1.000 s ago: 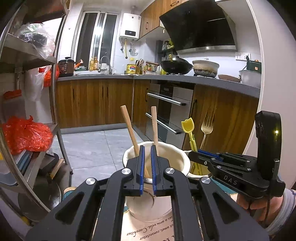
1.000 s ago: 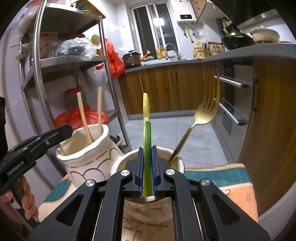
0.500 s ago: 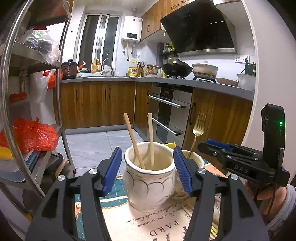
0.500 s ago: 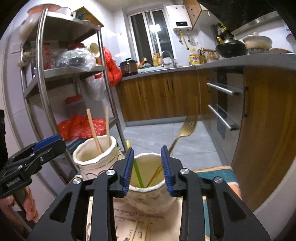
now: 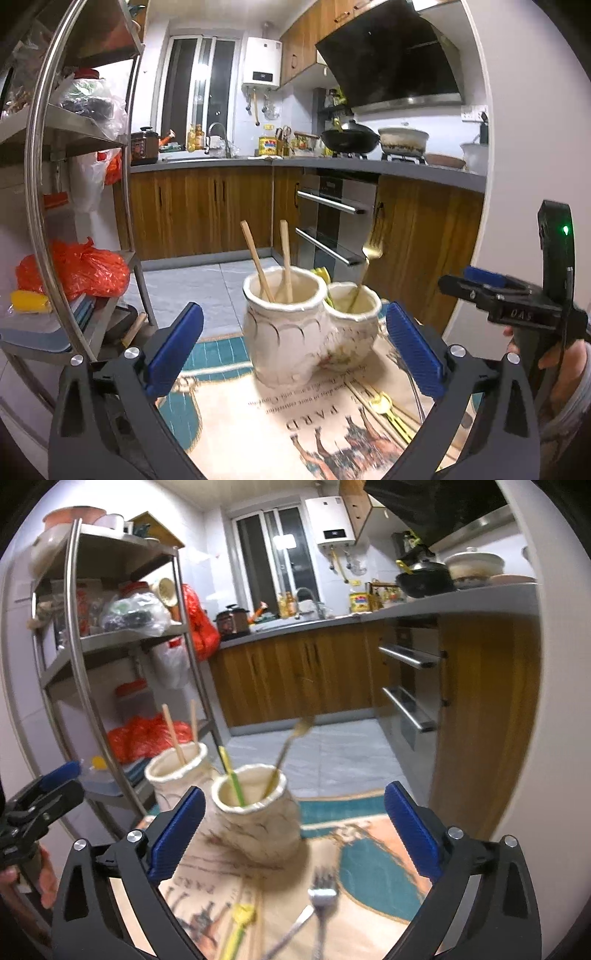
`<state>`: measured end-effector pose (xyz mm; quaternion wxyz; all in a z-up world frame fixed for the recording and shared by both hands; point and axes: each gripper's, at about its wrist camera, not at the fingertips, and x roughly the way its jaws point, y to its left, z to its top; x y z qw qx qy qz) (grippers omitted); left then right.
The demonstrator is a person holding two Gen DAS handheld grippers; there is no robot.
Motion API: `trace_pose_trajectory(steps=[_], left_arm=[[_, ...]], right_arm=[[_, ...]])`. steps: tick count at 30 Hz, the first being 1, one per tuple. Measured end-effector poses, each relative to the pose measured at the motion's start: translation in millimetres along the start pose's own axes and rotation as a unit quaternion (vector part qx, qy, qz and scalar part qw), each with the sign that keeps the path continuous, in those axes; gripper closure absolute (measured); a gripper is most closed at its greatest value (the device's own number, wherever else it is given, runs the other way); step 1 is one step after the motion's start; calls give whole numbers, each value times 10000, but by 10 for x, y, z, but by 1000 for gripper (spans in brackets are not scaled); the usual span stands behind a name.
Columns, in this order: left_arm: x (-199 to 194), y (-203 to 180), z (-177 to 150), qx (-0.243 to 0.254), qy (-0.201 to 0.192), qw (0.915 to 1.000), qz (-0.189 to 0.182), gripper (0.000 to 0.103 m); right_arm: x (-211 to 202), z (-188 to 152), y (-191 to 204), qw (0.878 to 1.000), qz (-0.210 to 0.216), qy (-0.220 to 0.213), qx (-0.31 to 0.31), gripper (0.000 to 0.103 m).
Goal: Organize utensils
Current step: 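Withdraw both tools and move the right tool toward another yellow utensil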
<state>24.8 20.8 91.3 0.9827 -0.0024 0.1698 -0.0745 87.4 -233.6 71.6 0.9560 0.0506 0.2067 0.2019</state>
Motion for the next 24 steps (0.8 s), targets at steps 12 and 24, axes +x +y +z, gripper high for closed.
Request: trace_pose_trajectory(steps=[12,24], left_arm=[[13,-205,-366,153,432,9989,-133,5],[72,-236,-597,230,841,9959,-233,5]], right_arm=[[-108,-359,-226,9982,-330,479,170,5],[-15,-693,79,9929,-158,1109,-409,5]])
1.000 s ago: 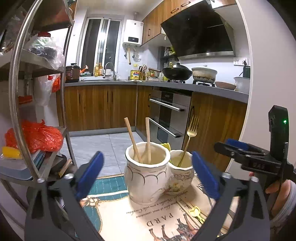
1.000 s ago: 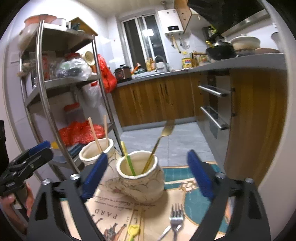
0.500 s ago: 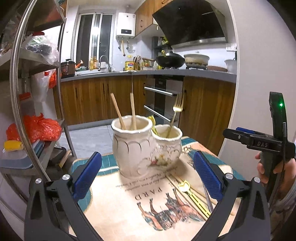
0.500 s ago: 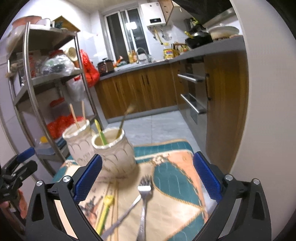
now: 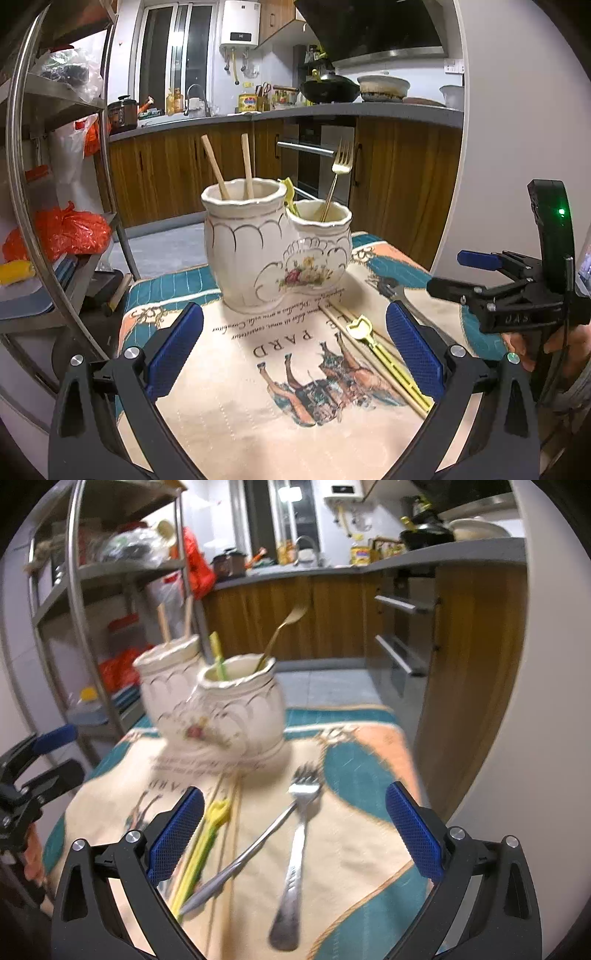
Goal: Organize utensils
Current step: 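Withdraw both tools and move the right tool toward another yellow utensil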
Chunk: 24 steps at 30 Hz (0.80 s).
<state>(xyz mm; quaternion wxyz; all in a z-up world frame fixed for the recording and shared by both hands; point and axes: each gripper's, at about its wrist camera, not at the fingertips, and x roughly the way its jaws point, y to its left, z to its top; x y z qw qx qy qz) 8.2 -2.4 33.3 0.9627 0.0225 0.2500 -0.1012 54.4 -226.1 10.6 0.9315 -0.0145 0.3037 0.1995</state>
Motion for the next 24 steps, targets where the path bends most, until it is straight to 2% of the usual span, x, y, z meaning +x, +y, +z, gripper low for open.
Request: trace_pose_trajectory(steps=[6,8,10,14,16,19,24], left_arm=[[40,18,-104,42,92,9999,-12,5],[56,31,-127,53,124,9999,8,5],[60,47,-136,35,136,9999,-2,5],[46,91,-151,-33,111,9999,-73,5],[49,108,-162,-65,132,9998,-99,5],[36,120,-177,-78,132,9998,-131,5],[20,124,-192,-76,119,9998,-147,5]], right_arm=[[87,-99,202,9991,34,371,-206,8],[96,-104,250,9987,103,460,-187,16],[112,-106,308,9981,118,573,-212,36],[138,-122,444,9961,344,761,-273,55],[163,-133,502,9953,394,834,-294,69],[206,-159,576,9939,420,972,-325,76],[263,-202,653,9924,332,1112,-415,79]])
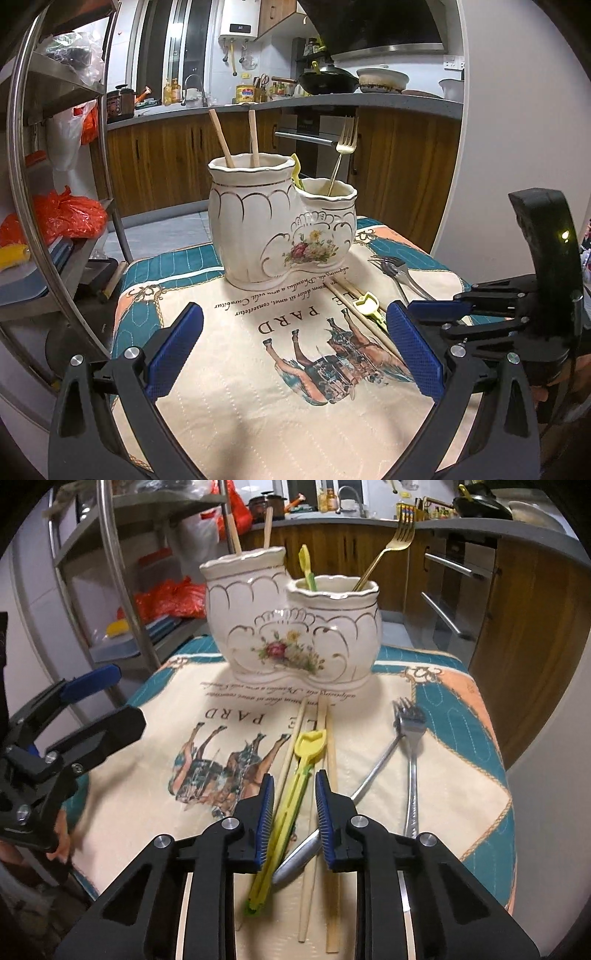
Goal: Organize utensils
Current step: 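Withdraw both tools and move the right tool toward another yellow utensil, then grasp the yellow utensil with the right tool while the left tool grasps a chopstick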
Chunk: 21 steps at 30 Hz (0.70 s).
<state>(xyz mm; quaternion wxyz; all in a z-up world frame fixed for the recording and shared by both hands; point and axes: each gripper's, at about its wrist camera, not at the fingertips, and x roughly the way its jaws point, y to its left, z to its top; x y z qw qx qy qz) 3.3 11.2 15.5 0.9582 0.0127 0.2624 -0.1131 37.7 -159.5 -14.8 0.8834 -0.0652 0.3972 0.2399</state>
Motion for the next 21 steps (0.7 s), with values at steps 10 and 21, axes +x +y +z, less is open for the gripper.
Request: trace_pose_trajectory(steps=[10,21], left_arm=[[-9,-4,-9,22,28,10000,1,5],[40,-14,-34,24,112,9999,5,5]], right_arm=[[89,-70,62,9997,-70,198,-113,91],[205,19,17,9988,-62,481,9,87]])
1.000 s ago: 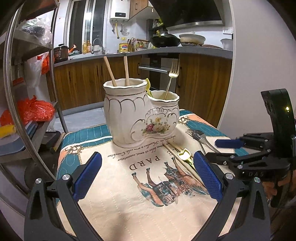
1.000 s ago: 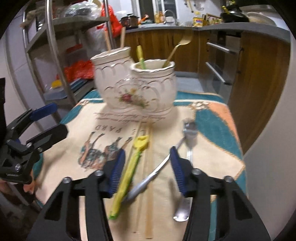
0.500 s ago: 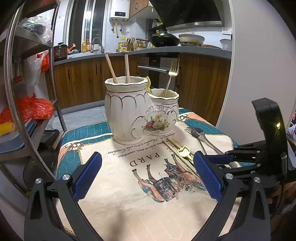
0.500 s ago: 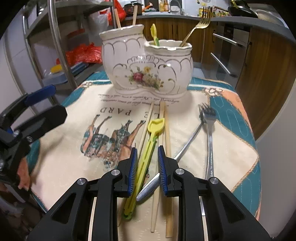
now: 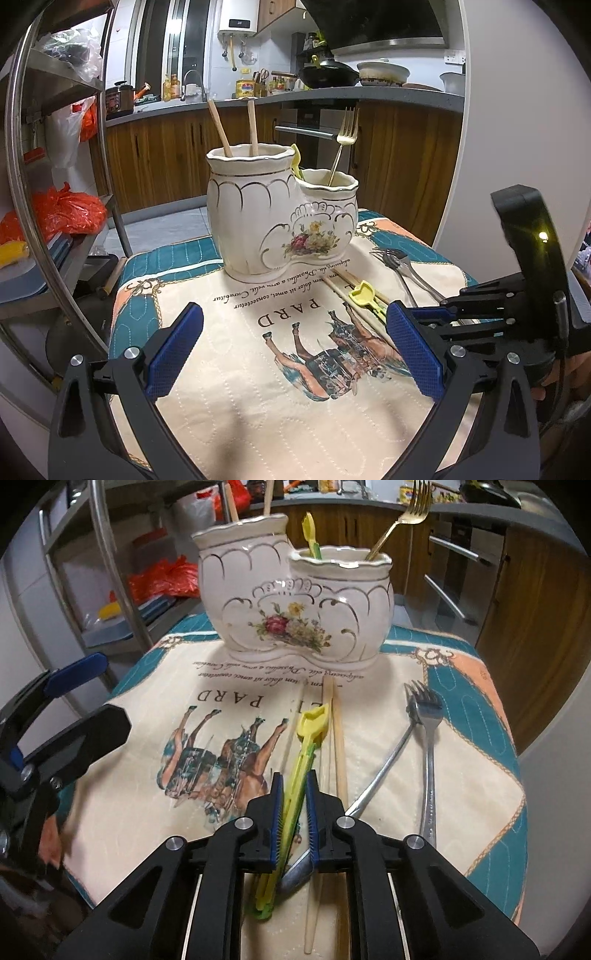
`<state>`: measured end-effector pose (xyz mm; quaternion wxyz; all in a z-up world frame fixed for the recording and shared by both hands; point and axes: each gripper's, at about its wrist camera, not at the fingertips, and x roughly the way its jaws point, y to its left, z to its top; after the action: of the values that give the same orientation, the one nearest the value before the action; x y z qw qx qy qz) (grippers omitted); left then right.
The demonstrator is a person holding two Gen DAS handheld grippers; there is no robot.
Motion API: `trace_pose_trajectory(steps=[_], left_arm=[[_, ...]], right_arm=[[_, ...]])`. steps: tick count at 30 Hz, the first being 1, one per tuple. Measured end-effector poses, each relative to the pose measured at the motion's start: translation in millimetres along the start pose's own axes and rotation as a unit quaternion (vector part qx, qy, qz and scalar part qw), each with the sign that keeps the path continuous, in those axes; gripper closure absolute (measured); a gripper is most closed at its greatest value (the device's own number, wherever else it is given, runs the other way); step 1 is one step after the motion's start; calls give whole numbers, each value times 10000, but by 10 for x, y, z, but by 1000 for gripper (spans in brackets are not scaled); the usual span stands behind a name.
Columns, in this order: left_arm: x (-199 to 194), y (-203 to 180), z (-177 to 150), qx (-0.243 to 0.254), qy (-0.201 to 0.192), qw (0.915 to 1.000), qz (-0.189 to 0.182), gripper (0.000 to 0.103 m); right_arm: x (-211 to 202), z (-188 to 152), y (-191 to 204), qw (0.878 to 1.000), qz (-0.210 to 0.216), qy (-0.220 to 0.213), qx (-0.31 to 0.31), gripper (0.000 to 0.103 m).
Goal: Organize utensils
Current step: 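Grasp the yellow utensil with the right tool while the left tool grasps a chopstick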
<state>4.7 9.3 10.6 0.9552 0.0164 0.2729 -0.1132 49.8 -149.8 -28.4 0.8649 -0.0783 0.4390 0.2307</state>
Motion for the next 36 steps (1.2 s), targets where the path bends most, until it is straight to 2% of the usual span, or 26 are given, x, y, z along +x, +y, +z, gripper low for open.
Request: trace_pose_trajectory(steps=[6,9,15,20,28,30,33,36], left_arm=[[36,3,5,-33,38,10000,-11,5],[45,-1,-9,-7,74,10000,-16,5],[87,-59,-12,47,224,9996,134,5],[204,-282,27,119,581,9981,153,5],[539,-644,-19,126,1132,9928,366,6],[633,-718,-22,221,1297,9900,509,10],[743,-803,-11,301,1519,9864,549,23],[813,-896,-22,436,1680,9828,623,44]], right_arm=[[39,16,52,9998,-107,48,-169,87],[33,18,42,9999,-18,6,-140,92],[-256,18,-102,9979,349,-545,34,92],[-526,1,-377,9940,401,-991,214,92],[-666,-83,-607,9898,546,-1252,408,92],[-674,-98,-669,9888,595,-1284,482,92],[-698,-125,-736,9872,654,-1340,575,92],[-703,-154,-764,9862,726,-1355,613,92]])
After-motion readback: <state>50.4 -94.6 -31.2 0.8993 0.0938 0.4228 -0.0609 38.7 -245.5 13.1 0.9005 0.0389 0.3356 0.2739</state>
